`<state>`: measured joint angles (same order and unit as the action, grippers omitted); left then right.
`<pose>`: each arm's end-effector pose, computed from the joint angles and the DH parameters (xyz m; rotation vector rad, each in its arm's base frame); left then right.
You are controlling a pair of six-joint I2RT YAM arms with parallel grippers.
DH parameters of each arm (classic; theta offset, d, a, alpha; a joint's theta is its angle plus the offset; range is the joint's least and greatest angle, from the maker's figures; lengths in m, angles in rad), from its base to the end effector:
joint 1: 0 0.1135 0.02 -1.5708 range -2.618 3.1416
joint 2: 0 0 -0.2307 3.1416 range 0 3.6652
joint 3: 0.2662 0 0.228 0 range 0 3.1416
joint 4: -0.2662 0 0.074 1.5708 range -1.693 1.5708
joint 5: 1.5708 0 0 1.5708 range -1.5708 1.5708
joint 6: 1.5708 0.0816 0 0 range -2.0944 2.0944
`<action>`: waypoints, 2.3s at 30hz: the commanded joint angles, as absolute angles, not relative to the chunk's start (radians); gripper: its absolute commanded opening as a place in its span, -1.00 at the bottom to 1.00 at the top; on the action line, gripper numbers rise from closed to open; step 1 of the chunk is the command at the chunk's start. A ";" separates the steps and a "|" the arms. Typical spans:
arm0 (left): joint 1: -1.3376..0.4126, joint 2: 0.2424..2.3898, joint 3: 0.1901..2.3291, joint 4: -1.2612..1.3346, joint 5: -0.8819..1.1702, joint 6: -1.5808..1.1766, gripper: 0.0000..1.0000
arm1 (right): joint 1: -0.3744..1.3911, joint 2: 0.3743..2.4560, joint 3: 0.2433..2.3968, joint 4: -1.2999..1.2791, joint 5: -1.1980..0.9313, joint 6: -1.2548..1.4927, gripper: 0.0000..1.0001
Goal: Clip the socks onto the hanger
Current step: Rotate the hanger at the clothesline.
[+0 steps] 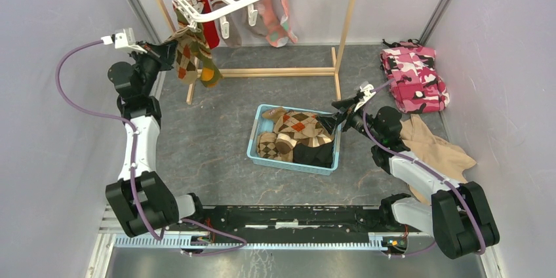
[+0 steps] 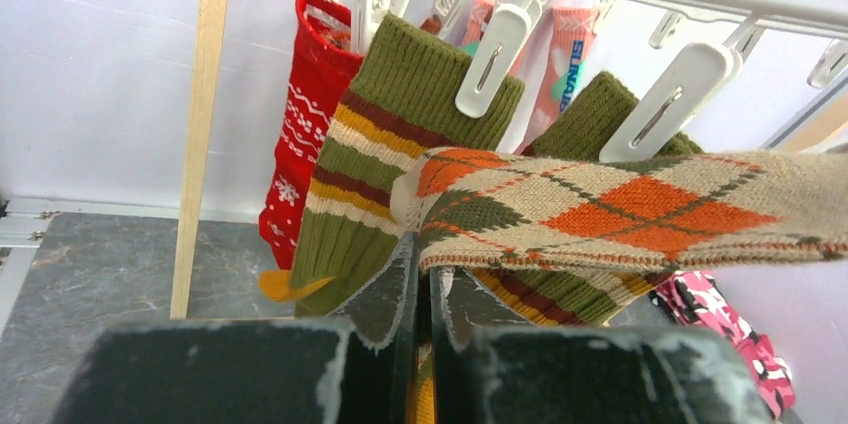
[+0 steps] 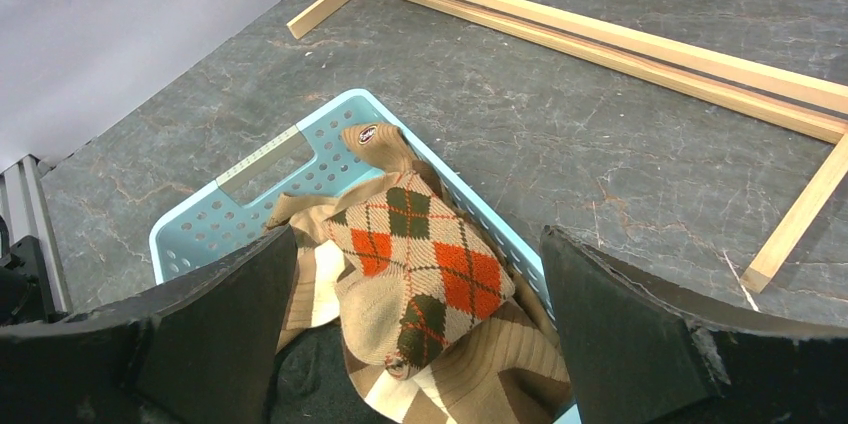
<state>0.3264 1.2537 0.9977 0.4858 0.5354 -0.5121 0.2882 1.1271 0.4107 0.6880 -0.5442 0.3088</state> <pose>0.3131 0.0620 0.3679 -0.1200 1.3873 -0.5132 0.2469 0.1172 0.2186 -0.4203 1.6155 0.8902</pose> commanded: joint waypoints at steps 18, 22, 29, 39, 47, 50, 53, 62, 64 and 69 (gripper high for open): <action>0.341 1.189 0.934 0.657 0.648 -0.743 -0.05 | 0.303 1.129 0.436 0.732 -0.562 0.292 0.96; 0.342 1.147 0.897 0.664 0.682 -0.778 0.09 | 0.305 1.130 0.436 0.732 -0.562 0.290 0.96; 0.341 1.040 0.815 0.640 0.687 -0.798 0.35 | 0.310 1.132 0.437 0.734 -0.565 0.291 0.96; 0.341 0.921 0.746 0.528 0.696 -0.751 0.68 | 0.314 1.135 0.440 0.733 -0.568 0.290 0.96; 0.341 0.887 0.736 0.513 0.751 -0.750 0.74 | 0.320 1.140 0.445 0.731 -0.570 0.288 0.96; 0.342 0.865 0.735 0.509 0.772 -0.756 0.75 | 0.322 1.142 0.448 0.730 -0.569 0.288 0.96; 0.341 0.841 0.737 0.508 0.801 -0.776 0.76 | 0.323 1.144 0.449 0.731 -0.569 0.288 0.96; 0.331 0.774 0.747 0.508 0.869 -0.861 0.75 | 0.331 1.155 0.455 0.732 -0.569 0.285 0.96; 0.321 0.767 0.742 0.509 0.895 -0.873 0.75 | 0.334 1.155 0.456 0.732 -0.570 0.284 0.96; 0.261 0.722 0.702 0.514 0.947 -0.868 0.75 | 0.346 1.148 0.455 0.732 -0.573 0.276 0.96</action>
<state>0.3016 0.7647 0.7265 0.5018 0.8722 -0.8227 0.3340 1.1538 0.4137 0.6876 -0.5602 0.2970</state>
